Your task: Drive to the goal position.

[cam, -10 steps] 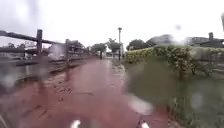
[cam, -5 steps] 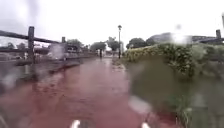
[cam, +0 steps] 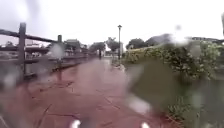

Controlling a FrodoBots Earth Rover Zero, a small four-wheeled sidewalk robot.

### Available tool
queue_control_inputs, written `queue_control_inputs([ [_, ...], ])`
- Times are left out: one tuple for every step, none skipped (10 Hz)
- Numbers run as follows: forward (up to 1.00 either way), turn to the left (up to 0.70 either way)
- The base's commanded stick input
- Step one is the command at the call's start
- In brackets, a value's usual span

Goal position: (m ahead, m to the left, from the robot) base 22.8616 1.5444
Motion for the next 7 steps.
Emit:
queue_control_inputs([
  [0.70,0.00],
  [0.70,0.00],
  [0.70,0.00],
  [0.70,0.00],
  [0.70,0.00],
  [0.70,0.00],
  [0.70,0.00],
])
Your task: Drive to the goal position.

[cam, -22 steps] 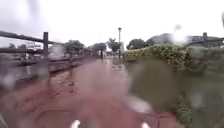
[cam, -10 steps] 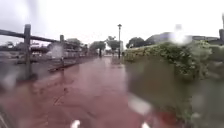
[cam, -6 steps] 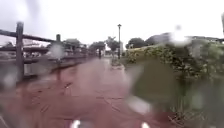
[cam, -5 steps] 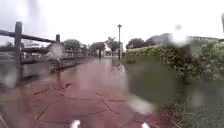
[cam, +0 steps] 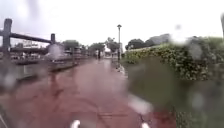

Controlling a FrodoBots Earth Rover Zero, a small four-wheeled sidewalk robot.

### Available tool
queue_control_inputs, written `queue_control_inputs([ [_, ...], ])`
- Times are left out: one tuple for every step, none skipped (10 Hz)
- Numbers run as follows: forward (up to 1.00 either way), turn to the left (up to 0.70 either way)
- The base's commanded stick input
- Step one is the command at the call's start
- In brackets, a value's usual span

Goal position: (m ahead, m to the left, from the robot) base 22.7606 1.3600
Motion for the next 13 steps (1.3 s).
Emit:
queue_control_inputs([
  [0.70,0.00],
  [0.70,0.00],
  [0.70,0.00],
  [0.70,0.00],
  [0.70,0.00],
  [0.70,0.00],
  [0.70,0.00],
  [0.70,0.00],
  [0.70,0.07],
  [0.70,0.10],
  [0.70,0.00],
  [0.70,0.00],
  [0.70,0.00],
])
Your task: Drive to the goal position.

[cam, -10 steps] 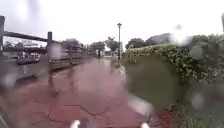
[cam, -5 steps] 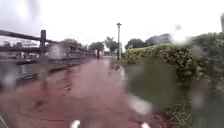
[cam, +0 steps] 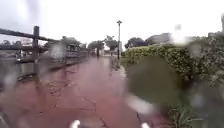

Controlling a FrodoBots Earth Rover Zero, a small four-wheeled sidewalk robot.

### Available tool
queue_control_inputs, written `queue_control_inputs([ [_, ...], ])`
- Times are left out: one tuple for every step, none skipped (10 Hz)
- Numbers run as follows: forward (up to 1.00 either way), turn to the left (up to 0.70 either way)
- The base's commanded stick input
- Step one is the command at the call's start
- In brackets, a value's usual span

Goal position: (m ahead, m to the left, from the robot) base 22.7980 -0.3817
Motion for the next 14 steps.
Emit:
queue_control_inputs([
  [0.70,0.00],
  [0.70,0.00],
  [0.70,0.00],
  [0.70,0.00],
  [0.70,0.00],
  [0.70,0.00],
  [0.70,0.00],
  [0.70,0.00],
  [0.70,0.00],
  [0.70,0.00],
  [0.70,0.00],
  [0.70,0.00],
  [0.70,0.00],
  [0.70,0.06],
])
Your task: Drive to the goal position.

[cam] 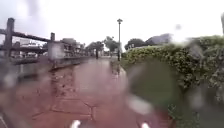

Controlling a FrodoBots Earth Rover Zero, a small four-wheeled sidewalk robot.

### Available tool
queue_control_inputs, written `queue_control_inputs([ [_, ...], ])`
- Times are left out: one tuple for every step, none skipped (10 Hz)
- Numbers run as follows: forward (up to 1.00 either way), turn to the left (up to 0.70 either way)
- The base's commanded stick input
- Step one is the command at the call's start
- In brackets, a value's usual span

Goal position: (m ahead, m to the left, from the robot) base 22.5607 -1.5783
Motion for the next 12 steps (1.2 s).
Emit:
queue_control_inputs([
  [0.70,0.18],
  [0.70,0.21],
  [0.70,0.00],
  [0.70,0.00],
  [0.70,0.00],
  [0.70,0.00],
  [0.70,0.00],
  [0.70,0.00],
  [0.70,0.10],
  [0.70,0.27],
  [0.70,0.27],
  [0.70,0.27],
])
